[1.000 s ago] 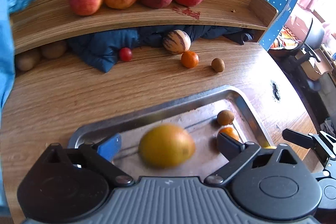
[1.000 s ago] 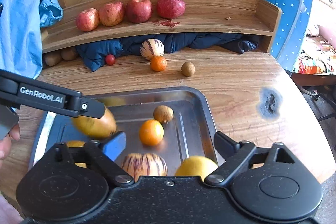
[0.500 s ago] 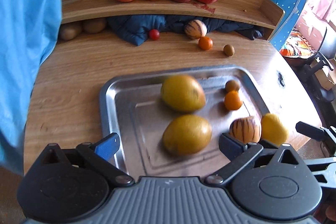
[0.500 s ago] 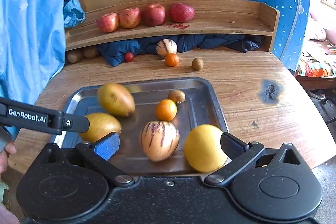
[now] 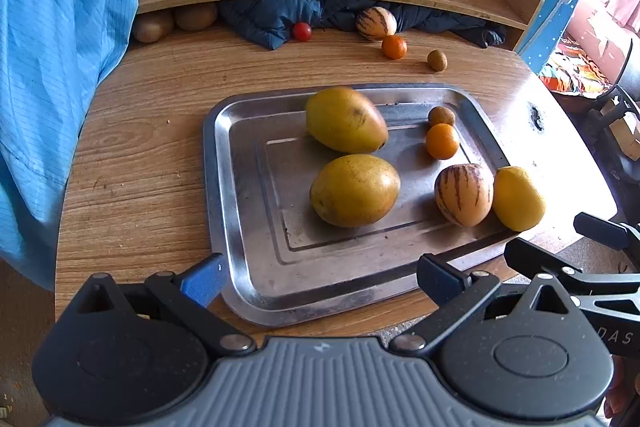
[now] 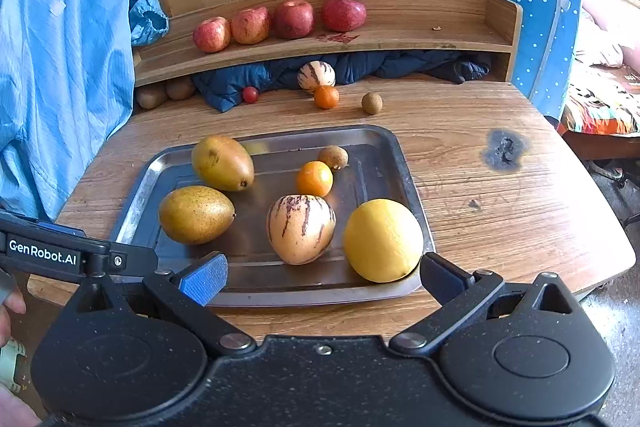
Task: Organize fruits
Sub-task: 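Move both open tools back toward the small orange and brown kiwi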
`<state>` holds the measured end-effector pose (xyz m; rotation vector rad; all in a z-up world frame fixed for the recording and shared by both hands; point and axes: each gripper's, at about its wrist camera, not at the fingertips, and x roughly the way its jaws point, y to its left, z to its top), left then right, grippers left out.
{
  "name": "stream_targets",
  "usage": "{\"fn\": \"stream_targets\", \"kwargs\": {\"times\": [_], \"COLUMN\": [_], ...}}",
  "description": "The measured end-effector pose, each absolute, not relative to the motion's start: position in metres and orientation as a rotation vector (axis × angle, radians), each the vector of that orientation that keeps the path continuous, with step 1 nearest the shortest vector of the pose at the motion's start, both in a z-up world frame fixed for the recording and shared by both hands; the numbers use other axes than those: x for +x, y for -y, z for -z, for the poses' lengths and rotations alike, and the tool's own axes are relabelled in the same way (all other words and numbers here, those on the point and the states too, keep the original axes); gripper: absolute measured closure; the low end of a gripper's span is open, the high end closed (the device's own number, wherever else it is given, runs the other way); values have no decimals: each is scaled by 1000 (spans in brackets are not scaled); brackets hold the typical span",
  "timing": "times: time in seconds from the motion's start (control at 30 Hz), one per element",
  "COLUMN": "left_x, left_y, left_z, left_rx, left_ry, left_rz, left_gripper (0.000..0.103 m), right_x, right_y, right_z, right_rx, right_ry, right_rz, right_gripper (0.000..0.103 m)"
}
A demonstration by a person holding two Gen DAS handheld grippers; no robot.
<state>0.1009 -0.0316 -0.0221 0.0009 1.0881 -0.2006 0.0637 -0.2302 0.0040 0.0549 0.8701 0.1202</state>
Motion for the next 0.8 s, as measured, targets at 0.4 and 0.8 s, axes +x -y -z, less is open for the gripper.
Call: {"fn": "stream_targets", "kwargs": {"times": [0.4, 0.8], "left_x": [124, 200], "left_y": [44, 68], "left_z": [10, 13], "left_rx": [38, 24], "left_ry": [-1056, -1047], "left_rz": [204, 232], "left_gripper": [1, 1], "right_x": [84, 142], "right_y": [242, 269], "right_z": [-9, -5], "right_rx": [78, 87], "right_ry": [-844, -849], "right_rz": [-112, -43], "right_gripper": [1, 1]}}
